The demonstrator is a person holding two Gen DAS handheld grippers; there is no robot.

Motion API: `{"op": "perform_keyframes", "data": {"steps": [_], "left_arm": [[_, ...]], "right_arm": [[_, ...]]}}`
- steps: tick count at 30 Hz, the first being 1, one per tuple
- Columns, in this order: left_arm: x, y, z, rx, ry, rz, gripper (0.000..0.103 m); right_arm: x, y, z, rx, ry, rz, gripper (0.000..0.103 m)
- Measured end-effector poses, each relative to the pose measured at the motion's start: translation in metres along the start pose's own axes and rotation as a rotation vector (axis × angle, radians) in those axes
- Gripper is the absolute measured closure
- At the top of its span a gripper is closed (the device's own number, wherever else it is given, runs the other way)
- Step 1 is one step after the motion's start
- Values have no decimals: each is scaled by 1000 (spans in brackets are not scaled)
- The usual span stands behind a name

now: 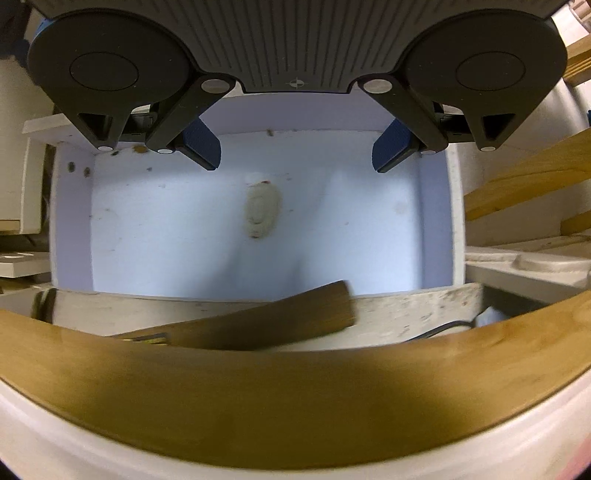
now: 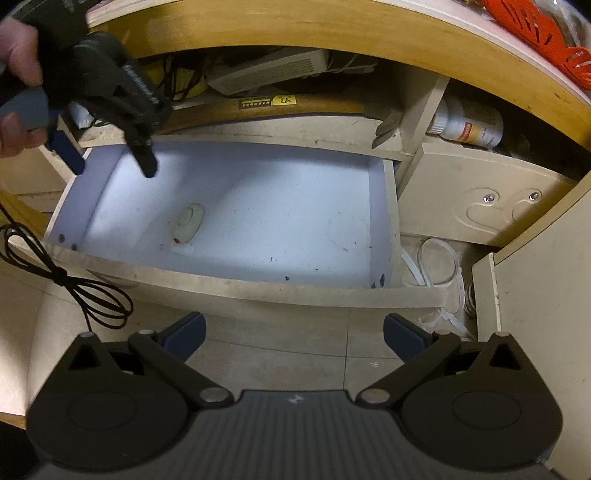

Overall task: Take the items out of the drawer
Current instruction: 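Lower the left gripper around the white item and close it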

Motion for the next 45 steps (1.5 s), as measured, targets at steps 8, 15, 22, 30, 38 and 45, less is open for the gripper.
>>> {"op": "perform_keyframes", "data": {"steps": [8,15,22,30,38,45], "left_arm": [[-2,-25,-5,6,-2,18,12],[-3,-29,3,13,-7,15,12],[-6,-25,31,-2,6,11,13],[-6,-34,53,6,-29,14,13],[-8,-41,82,-33,-48,23,13],[-6,-51,104,-31,-35,28,13]], "right_arm": [[-2,-3,-3,-11,-9,6,0],[-1,-5,-4,-18,-10,18,0],[-1,-8,-4,-11,-11,21,0],[-1,-5,-4,-20,-11,18,0],[-1,-8,-4,-24,-6,44,0],[0,-8,-1,-30,4,49,0]]}}
Point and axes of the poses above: each gripper's, at about its wrist camera, not at the fingertips, and z roughly the way its jaws point, y to its left, x to its underside, the point moved 8 cm from there along z, roughly the way its jaws point, and after that the axes turned 12 degrees about -x, right-handed, at the moved point
